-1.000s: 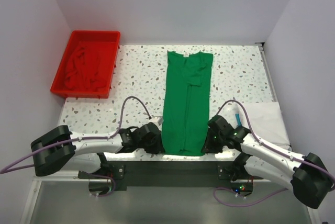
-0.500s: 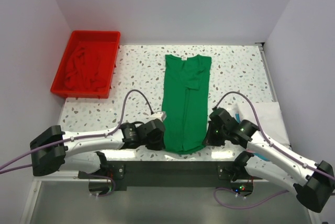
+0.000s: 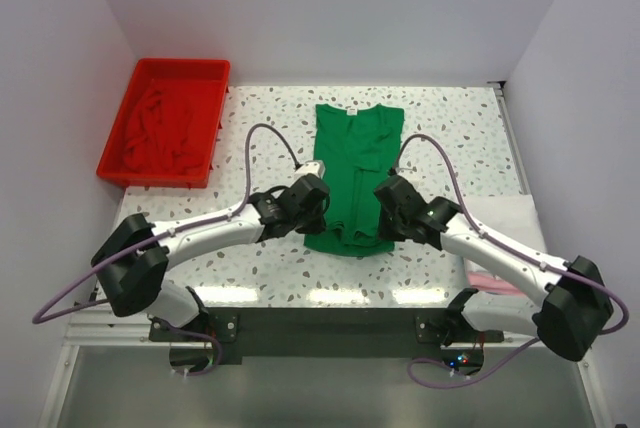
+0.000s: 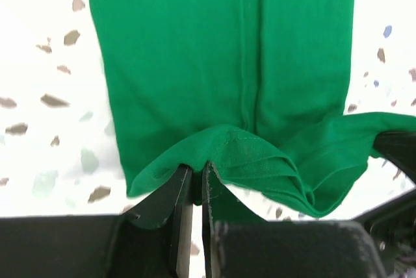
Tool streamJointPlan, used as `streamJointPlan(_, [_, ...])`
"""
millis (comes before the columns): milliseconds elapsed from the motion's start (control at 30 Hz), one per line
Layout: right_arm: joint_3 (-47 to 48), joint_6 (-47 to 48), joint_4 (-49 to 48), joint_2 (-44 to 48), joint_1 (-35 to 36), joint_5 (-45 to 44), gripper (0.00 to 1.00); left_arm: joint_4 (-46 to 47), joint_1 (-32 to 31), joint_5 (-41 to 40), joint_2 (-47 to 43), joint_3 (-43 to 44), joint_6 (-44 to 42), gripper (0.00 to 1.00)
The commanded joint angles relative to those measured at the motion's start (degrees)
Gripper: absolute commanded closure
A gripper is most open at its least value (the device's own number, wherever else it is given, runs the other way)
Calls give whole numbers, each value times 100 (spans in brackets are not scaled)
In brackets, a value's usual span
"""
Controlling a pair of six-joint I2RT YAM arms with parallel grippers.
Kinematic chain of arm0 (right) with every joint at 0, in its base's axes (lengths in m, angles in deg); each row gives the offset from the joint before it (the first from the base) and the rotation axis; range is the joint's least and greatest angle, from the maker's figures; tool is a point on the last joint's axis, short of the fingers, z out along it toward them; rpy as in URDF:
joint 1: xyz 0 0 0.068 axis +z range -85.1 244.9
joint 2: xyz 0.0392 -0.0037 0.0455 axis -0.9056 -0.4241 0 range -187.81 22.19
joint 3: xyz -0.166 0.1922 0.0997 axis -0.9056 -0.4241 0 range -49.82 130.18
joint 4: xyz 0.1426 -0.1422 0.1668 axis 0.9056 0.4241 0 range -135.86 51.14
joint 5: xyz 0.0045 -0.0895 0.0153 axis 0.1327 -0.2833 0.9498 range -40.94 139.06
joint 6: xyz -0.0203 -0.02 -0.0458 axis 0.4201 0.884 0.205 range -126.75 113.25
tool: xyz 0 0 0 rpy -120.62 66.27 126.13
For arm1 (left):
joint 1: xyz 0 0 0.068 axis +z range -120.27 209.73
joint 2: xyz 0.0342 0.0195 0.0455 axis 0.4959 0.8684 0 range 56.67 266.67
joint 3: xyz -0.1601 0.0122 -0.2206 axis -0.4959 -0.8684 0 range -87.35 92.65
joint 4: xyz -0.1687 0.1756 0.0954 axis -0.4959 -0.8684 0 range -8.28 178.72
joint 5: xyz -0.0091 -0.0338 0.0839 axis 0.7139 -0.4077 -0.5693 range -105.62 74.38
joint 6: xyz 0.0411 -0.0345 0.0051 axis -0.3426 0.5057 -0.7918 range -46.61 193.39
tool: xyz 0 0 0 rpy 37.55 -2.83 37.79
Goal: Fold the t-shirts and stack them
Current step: Fold the tshirt
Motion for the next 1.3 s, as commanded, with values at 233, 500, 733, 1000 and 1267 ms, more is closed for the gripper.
streamJointPlan(233, [416, 538, -1355, -953, -893, -493, 100, 414, 502, -554, 956, 1072, -272, 100])
streamJointPlan(500, [873, 740, -1839, -1736, -1676, -17, 100, 616, 994, -344, 1651, 1679, -465, 100])
streamJointPlan(733, [1470, 793, -1989, -2421, -2142, 440, 100, 581, 1310, -229, 2292, 2232, -588, 100])
streamJointPlan(1000, [1972, 775, -2024, -3247, -2503, 827, 100, 853, 1741, 280, 2802, 2672, -808, 92])
streamJointPlan(1267, [2210, 793, -1945, -3372, -2775, 994, 34, 1557, 2242, 923, 2549, 2471, -1239, 40])
